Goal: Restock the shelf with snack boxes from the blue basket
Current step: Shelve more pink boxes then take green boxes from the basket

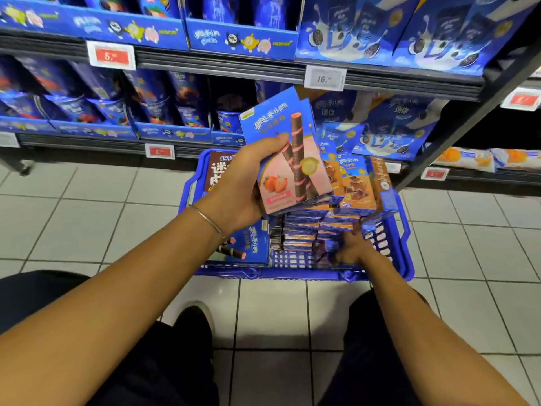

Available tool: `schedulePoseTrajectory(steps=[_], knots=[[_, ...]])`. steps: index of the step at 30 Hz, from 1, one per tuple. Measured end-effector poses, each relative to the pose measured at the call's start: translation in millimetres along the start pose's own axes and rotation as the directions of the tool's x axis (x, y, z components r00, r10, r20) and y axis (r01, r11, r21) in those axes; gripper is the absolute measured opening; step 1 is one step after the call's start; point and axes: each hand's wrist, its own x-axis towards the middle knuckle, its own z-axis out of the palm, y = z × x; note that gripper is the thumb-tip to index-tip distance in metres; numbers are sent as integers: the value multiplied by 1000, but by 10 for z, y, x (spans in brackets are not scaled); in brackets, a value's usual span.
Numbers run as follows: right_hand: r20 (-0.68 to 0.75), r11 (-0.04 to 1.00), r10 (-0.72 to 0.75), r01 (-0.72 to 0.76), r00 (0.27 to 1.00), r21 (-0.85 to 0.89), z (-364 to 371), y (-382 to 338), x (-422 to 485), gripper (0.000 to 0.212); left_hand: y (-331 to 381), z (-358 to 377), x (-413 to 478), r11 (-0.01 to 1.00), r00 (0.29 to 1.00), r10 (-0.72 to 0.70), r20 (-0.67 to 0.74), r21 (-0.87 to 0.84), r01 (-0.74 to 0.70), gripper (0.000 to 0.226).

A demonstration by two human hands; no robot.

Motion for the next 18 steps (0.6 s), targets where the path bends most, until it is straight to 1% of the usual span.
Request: schedulePoseTrajectory(steps=[1,3,5,7,8,10,13,15,18], knots=[[37,998,49,-48,998,-35,63,-29,38,74,0,-8,-6,1000,1000,-11,9,-5,11,27],[79,991,81,-71,994,-117,153,-81,71,65,6,-12,-16,1000,999,-22,25,-21,23,27],[66,991,76,-68,995,-115,179,-124,78,51,15,3,-32,999,999,-37,30,-30,38,28],[76,991,71,-62,995,-115,170,-126,95,48,24,23,-50,999,999,-44,31,-26,45,29],[75,993,79,-72,994,-93,172,-107,96,51,33,39,-59,999,999,-45,29,-21,46,29],[57,998,44,-41,997,-52,140,-106,21,57,58,70,-69,999,999,-43,17,-16,44,25],[37,999,-31,30,999,31,-25,-163,-160,52,101,99,-63,999,999,-33,3,-4,33,24],[46,990,-79,73,996,121,-190,-198,-297,48,130,103,-49,1000,1000,-25,10,12,25,25],[52,954,-160,141,986,263,-500,-225,-555,49,166,97,-35,998,1000,-20,5,60,19,26]])
